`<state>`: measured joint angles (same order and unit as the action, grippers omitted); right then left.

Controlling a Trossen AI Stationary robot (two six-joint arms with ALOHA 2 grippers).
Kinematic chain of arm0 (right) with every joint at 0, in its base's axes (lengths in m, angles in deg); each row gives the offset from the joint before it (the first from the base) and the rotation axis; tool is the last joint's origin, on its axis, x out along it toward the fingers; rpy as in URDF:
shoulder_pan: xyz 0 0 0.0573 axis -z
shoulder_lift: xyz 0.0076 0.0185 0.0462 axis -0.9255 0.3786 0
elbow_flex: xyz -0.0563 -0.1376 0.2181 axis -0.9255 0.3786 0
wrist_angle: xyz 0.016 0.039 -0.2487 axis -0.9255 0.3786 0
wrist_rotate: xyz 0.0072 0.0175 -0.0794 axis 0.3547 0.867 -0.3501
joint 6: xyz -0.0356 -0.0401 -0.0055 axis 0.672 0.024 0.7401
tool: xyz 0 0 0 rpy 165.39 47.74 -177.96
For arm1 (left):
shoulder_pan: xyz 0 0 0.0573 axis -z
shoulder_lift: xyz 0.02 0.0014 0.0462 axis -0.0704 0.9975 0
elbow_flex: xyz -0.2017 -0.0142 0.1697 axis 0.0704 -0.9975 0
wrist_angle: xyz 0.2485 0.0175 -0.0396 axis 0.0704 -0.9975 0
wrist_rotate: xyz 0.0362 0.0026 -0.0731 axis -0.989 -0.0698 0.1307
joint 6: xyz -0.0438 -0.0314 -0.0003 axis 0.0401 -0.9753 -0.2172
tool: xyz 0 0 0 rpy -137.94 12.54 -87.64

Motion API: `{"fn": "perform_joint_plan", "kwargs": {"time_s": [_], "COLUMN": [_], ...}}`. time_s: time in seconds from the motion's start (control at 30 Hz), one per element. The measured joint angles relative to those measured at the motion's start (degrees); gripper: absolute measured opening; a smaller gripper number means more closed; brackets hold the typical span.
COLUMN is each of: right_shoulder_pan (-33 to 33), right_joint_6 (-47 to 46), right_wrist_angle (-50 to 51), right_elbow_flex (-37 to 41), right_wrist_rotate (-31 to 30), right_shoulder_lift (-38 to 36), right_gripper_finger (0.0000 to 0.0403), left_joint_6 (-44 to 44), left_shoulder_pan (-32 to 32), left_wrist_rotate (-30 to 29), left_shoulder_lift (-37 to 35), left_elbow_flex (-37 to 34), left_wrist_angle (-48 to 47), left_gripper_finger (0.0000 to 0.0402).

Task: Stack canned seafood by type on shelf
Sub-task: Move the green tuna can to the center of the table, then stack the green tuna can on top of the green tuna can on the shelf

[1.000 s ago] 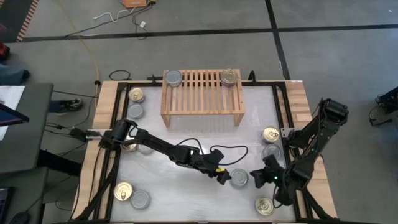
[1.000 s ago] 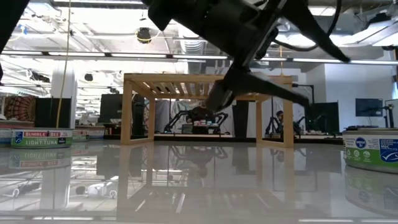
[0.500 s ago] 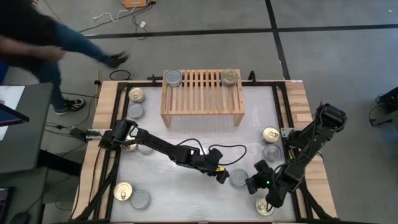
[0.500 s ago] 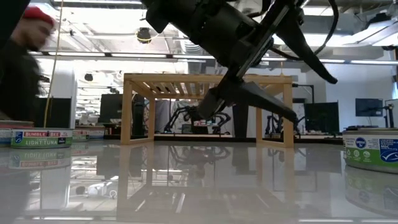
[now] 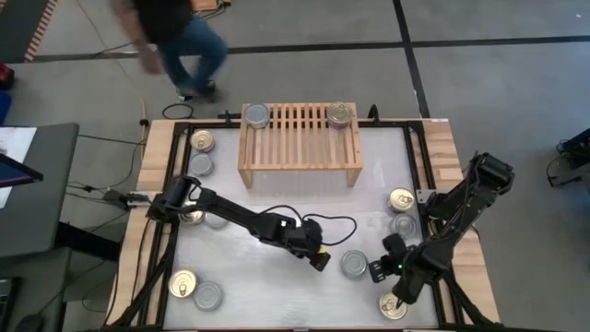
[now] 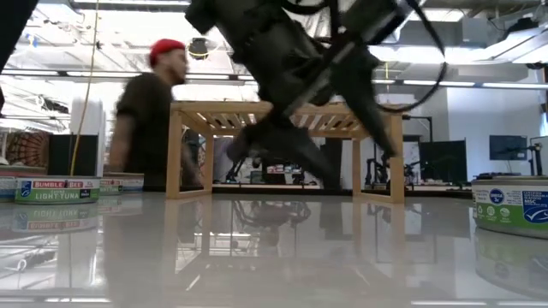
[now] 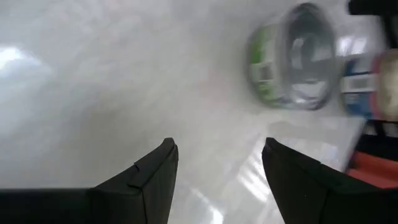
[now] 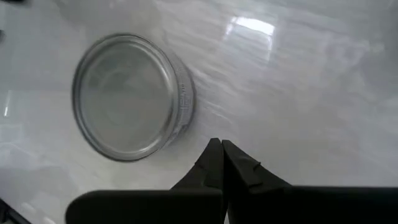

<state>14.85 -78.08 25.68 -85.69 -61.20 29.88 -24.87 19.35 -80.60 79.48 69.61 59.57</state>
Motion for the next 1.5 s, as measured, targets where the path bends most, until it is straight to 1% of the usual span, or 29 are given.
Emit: {"fn": "perform_joint_plan", "kwargs": {"time_s": [0.03,0.13,0.27,0.33,0.4,0.5,0.57,0.67,0.73,0.83,0.97,1.03,1.13,1.27,1.5], "right_shoulder_pan": [0.8,4.3,8.7,10.3,12.2,15.2,16.8,18.2,18.8,18.8,18.3,17.9,17.4,16.3,15.6], "right_joint_6": [1.1,6.2,11.2,13.3,16.2,22.1,26.0,28.5,29.5,29.6,28.9,27.0,26.7,25.0,22.8], "right_wrist_angle": [-1.0,-7.0,-11.5,-13.7,-18.6,-28.9,-34.4,-33.7,-31.5,-26.6,-23.0,-22.9,-23.2,-22.7,-23.4], "right_elbow_flex": [0.2,1.3,1.9,1.9,1.9,1.9,1.6,-0.4,-2.1,-3.9,-5.4,-5.4,-5.4,-5.4,-5.4], "right_wrist_rotate": [0.0,0.0,0.6,0.5,0.5,0.4,-0.7,-2.4,-2.3,-2.2,-2.1,0.1,2.5,2.6,2.5], "right_shoulder_lift": [0.0,0.0,0.3,1.2,2.8,6.2,8.2,9.2,8.6,6.4,3.2,2.6,3.3,5.6,6.6], "right_gripper_finger": [0.0018,0.0018,0.0017,0.0017,0.0017,0.0017,0.0017,0.0017,0.0017,0.0020,0.0032,0.0034,0.0036,0.0043,0.0071], "left_joint_6": [0.4,3.9,4.3,2.8,0.2,-4.4,-7.4,-11.8,-14.0,-15.6,-15.3,-15.3,-14.9,-14.7,-14.7], "left_shoulder_pan": [0.0,0.0,0.1,0.3,0.7,1.7,2.7,4.2,5.3,6.6,7.2,7.1,7.0,7.0,7.0], "left_wrist_rotate": [-0.3,-0.4,-0.2,-0.2,-0.2,-0.2,-0.8,-2.1,-3.2,-4.7,-6.0,-6.2,-6.4,-7.0,-7.7], "left_shoulder_lift": [-0.8,-2.9,-6.8,-9.0,-11.2,-16.1,-19.6,-23.7,-26.1,-28.1,-28.2,-27.6,-27.5,-27.5,-27.5], "left_elbow_flex": [0.0,-0.3,-5.0,-9.7,-15.3,-25.0,-31.3,-38.9,-42.1,-43.8,-43.5,-42.8,-42.6,-42.4,-42.4], "left_wrist_angle": [-1.6,-2.4,-1.3,-0.3,2.3,10.8,17.7,24.1,26.7,28.2,29.1,30.0,29.5,29.9,30.7], "left_gripper_finger": [0.0224,0.0224,0.0224,0.0224,0.0224,0.0224,0.0224,0.0224,0.0224,0.0224,0.0224,0.0224,0.0224,0.0224,0.0224]}}
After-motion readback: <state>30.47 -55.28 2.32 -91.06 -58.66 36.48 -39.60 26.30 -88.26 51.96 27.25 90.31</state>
